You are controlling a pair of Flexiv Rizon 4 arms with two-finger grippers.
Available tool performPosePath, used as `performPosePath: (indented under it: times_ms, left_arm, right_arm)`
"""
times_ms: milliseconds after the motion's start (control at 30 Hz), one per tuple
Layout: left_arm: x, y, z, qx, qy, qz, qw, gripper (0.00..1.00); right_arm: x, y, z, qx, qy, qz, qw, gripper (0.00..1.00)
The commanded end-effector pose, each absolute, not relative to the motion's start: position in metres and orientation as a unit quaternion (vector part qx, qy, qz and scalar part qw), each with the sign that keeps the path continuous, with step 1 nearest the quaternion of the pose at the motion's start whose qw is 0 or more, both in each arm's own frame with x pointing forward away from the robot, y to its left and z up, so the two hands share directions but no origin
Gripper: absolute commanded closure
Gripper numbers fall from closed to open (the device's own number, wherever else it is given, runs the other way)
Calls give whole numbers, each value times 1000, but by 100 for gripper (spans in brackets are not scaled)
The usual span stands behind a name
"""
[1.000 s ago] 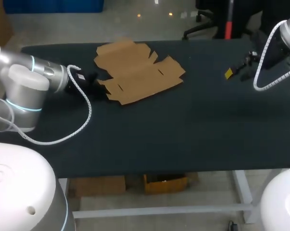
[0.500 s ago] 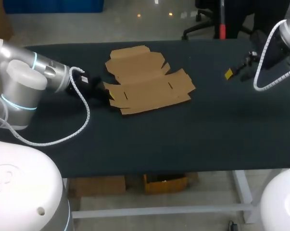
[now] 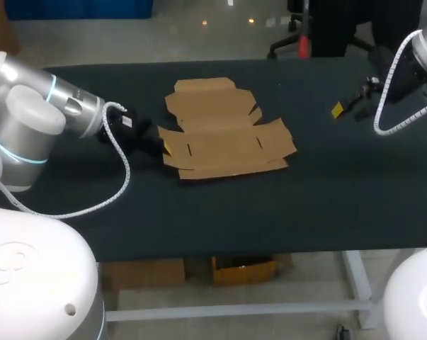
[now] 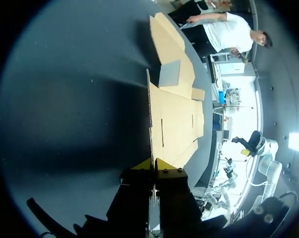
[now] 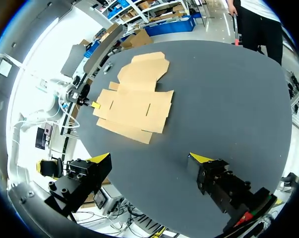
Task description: Assemble the packaging by folding the flat box into shape, placing the metal phone stand inside, and closing the box properly
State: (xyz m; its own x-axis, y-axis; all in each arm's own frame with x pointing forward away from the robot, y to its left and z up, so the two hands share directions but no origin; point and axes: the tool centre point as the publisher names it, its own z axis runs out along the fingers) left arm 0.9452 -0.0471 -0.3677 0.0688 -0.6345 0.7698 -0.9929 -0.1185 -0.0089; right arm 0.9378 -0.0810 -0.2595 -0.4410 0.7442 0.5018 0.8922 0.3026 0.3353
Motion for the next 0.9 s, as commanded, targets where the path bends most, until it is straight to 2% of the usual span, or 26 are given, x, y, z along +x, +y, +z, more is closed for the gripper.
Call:
performPosePath:
  times_ms: [33, 900]
  left_arm:
    - [936, -48, -366, 672, -605, 320, 283, 100]
    - [895, -69, -368, 648, -627, 306, 305, 100]
  right_arm:
    - [935, -83, -259, -513, -797, -293, 127, 0]
    - [930, -84, -259, -510, -797, -297, 127, 0]
